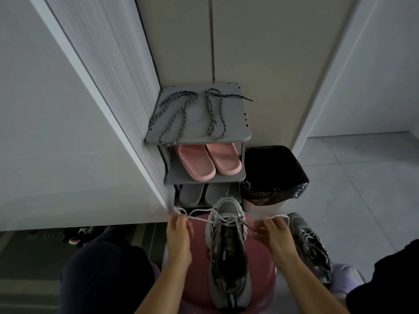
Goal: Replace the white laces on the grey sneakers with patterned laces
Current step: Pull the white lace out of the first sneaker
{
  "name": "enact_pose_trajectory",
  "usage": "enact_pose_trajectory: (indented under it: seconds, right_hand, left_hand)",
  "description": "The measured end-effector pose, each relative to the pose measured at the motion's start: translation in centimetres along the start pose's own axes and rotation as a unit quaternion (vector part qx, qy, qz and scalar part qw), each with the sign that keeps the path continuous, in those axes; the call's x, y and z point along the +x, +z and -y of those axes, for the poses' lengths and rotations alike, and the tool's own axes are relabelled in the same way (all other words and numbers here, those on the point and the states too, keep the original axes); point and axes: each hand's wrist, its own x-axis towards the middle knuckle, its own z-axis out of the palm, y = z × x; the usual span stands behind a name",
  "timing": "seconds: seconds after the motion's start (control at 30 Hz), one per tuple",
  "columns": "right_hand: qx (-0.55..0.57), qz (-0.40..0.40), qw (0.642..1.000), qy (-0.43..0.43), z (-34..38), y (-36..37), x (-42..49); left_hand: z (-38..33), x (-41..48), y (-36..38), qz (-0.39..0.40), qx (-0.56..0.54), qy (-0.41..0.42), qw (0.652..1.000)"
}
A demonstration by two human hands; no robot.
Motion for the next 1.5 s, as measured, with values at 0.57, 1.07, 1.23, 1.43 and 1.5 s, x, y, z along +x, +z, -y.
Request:
enact_pose_trajectory:
  seconds: [0.57,1.07,1.23,1.43,1.5]
  right_hand:
    - [0.011,-0.042,0.999,0.03,-1.7,2.1,-0.2]
    - [-0.16,0.07,0.984,-0.031,-1.1,2.3,-1.2]
    - [-0.255,-0.003,0.964,-0.072,-1.9,3.0,-0.9]
    - [0.075,-0.003,0.996,0.038,-0.5,2.0,-0.9]
    - [0.02,0.014,0.999,0.043,-0.3,1.3,-0.7]
  left_hand:
    - [2.2,-1.0,3.1,0.006,-0.166,-0.163,0.973]
    - [2.5,-0.8,2.6,0.215,0.231,0.053,0.947]
    - [2.1,-0.4,3.0,0.173,0.288,0.09,0.938]
    - [3.0,-0.6,2.1,0.023,-0.107,-0.199,0.974]
    - [2.5,-0.5,1.8,0.044,-0.05,-0.156,0.986]
